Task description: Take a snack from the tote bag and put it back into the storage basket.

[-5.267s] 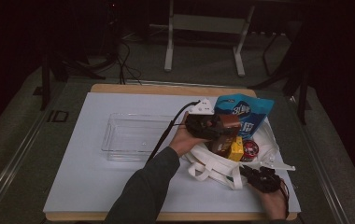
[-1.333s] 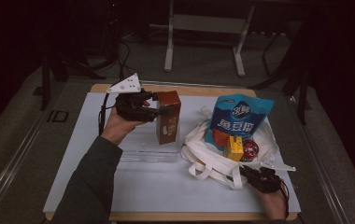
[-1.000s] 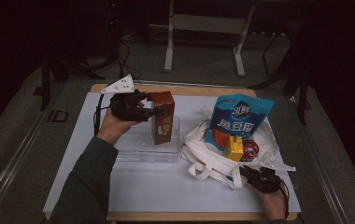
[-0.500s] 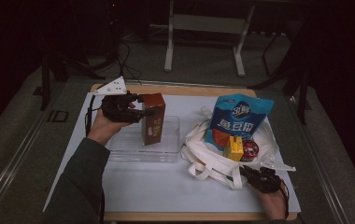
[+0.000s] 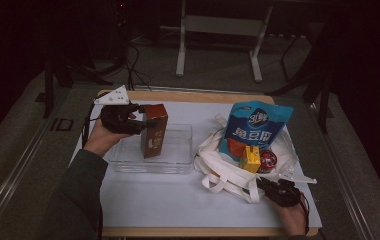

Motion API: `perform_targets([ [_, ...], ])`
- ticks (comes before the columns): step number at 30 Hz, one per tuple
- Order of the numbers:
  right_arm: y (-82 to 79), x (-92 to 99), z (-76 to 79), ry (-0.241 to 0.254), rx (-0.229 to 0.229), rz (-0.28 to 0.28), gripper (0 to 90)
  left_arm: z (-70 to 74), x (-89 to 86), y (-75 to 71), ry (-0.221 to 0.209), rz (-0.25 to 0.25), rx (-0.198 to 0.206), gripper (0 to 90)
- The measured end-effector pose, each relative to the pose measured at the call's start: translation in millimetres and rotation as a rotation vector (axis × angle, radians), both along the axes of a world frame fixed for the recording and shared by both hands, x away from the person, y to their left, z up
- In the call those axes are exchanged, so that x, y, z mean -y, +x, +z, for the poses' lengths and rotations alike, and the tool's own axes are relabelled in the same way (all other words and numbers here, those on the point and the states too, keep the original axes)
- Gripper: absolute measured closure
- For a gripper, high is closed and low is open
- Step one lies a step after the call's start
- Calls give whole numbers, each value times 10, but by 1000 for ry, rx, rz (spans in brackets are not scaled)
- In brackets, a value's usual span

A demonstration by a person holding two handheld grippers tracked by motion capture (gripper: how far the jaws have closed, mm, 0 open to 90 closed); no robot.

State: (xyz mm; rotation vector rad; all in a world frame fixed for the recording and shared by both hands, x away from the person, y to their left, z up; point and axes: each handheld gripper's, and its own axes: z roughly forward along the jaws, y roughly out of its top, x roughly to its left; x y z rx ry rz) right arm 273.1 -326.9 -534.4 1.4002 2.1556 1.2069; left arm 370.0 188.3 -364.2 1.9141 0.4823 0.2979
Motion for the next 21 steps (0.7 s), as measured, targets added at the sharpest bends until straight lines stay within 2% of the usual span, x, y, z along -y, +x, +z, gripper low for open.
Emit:
perform_targets([
  [6,0,0,0,0,0,0,781,-82,-82,-2,45,19,-16,427],
  [10,0,1,0,0,0,0,781,-131,-94,-9,97,17,-27,427],
  [14,0,0,0,0,0,0,781,-182,-79,-2,110,-25,-57,426],
  [19,0,0,0,-1,1,0,781,-303,39,6,186,-45,-71,425],
  [21,0,0,0,-1,1,1,781,-328,73,10,177,-51,-67,423],
])
